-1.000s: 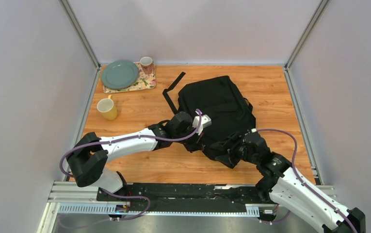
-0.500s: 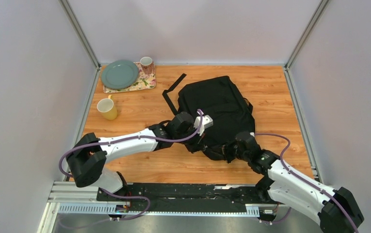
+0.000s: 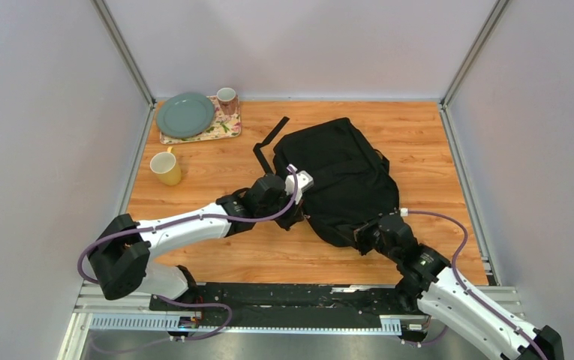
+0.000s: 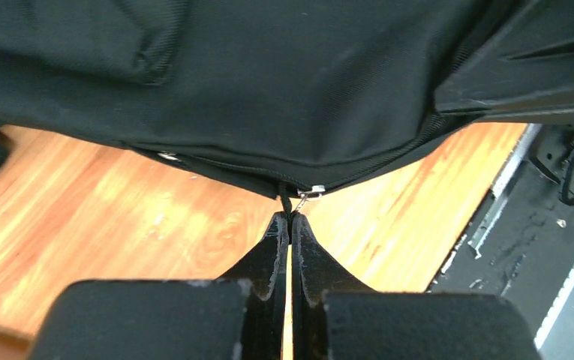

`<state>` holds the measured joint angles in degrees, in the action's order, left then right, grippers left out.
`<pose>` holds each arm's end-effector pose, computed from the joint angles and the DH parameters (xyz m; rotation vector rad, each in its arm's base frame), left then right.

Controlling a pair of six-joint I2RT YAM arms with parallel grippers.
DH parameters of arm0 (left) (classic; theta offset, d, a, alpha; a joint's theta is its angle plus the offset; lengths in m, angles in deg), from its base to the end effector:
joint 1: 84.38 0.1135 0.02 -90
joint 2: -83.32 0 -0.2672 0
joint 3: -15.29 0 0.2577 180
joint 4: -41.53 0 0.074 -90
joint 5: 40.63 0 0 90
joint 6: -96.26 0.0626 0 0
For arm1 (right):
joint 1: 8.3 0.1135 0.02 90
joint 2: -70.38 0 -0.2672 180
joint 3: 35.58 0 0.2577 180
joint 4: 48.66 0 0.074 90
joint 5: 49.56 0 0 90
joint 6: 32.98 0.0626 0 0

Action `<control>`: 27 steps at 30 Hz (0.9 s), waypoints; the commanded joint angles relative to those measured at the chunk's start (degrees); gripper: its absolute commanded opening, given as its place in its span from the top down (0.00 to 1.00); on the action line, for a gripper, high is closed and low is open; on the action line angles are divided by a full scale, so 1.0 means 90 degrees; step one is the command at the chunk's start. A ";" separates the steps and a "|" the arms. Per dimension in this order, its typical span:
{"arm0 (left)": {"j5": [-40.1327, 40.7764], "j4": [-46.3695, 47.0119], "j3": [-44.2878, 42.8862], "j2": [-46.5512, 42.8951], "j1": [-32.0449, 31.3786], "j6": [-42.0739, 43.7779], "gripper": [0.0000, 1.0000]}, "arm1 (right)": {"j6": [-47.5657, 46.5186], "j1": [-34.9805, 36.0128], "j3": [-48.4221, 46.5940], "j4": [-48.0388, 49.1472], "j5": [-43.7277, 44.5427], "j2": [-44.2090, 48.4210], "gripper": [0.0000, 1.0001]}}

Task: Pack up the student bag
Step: Zip the student bag at the center of the board.

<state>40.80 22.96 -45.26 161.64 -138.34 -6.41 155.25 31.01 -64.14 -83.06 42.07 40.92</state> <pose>0.1812 -0.2649 0.2160 0.8990 2.1370 -0.7886 0.1222 0.0978 0.1619 1.2516 2.1783 1.1983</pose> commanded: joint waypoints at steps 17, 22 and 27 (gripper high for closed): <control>0.0934 -0.0400 0.0027 -0.0001 0.1101 0.0011 1.00 | -0.1608 -0.0100 -0.0520 -0.0175 0.0229 -0.0673 1.00; 0.0662 -0.0332 0.0125 -0.0138 0.1141 -0.0009 1.00 | -0.1540 -0.0110 -0.0316 0.0322 0.0093 -0.0770 1.00; 0.0378 -0.0370 0.0174 -0.0089 0.1141 -0.0291 0.86 | -0.1647 -0.0090 -0.0471 0.0460 -0.0083 -0.1160 1.00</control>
<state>40.62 22.28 -44.58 161.77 -130.34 -7.85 143.52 30.77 -67.09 -78.99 40.38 32.40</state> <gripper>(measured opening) 0.033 0.024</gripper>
